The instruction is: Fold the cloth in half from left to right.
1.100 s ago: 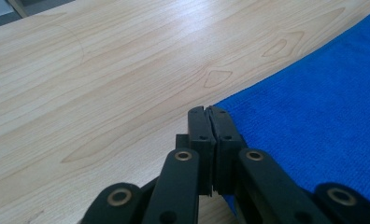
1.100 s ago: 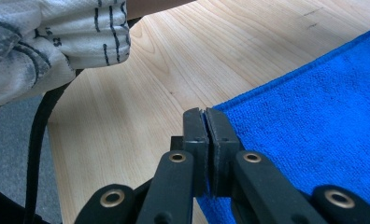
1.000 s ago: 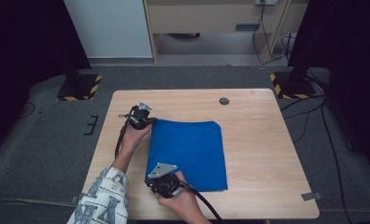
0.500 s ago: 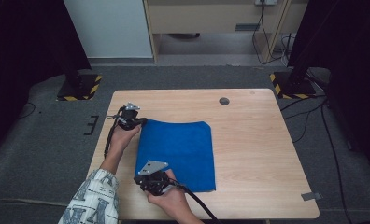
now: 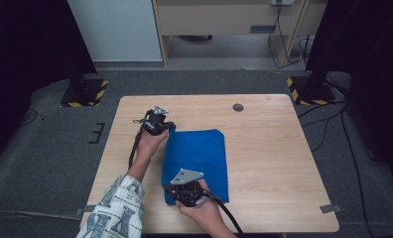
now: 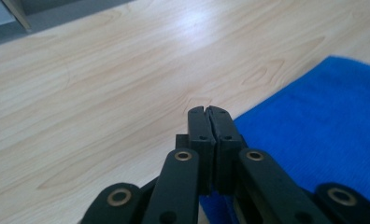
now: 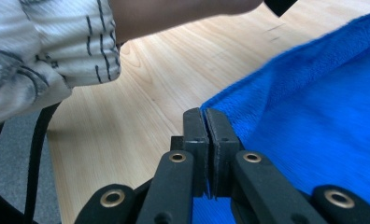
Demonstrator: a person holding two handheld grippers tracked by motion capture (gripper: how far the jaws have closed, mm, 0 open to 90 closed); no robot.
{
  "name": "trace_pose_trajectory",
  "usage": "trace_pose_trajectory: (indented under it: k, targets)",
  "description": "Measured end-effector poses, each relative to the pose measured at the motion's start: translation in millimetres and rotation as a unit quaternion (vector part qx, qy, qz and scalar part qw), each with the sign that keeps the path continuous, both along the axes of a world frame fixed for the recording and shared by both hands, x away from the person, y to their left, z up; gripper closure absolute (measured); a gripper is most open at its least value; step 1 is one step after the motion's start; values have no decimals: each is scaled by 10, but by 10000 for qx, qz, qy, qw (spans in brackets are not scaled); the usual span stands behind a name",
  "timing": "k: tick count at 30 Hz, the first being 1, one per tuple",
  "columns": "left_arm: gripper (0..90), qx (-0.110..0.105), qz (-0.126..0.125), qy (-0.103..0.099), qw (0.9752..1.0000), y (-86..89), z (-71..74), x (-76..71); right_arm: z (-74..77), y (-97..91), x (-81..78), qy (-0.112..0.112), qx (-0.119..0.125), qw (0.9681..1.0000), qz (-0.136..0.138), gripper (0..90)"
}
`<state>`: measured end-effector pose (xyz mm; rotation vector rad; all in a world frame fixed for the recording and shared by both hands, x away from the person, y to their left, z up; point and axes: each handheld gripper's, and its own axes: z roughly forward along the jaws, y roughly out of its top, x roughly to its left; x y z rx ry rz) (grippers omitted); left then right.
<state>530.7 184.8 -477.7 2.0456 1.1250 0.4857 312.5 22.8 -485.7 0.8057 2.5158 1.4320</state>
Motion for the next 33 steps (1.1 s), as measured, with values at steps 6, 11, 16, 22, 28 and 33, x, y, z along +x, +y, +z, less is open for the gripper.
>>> trace_pose_trajectory:
  k: [6, 11, 16, 22, 28, 33]
  targets:
    - [883, 83, -76, 6, 9999, -251, 39, 23, 43, -317, -49, -70, -79, 9999, -134, 881]
    - [883, 86, -169, 1, 9998, -440, 46, 28, 41, -489, -60, -74, -113, 9996, -242, 881]
    - [883, 163, -221, -26, 9996, -586, 22, 29, 40, -580, -63, -75, -112, 9995, -284, 881]
    - [883, 147, -252, 25, 9996, -691, -41, 43, -27, -636, -49, -25, -160, 9992, -359, 881]
    - [883, 147, -269, 42, 9995, -764, -71, 47, -57, -699, -51, 11, -205, 9990, -395, 881]
    - [883, 117, -285, 58, 9995, -837, -91, 47, -64, -742, -57, -2, -227, 9988, -436, 881]
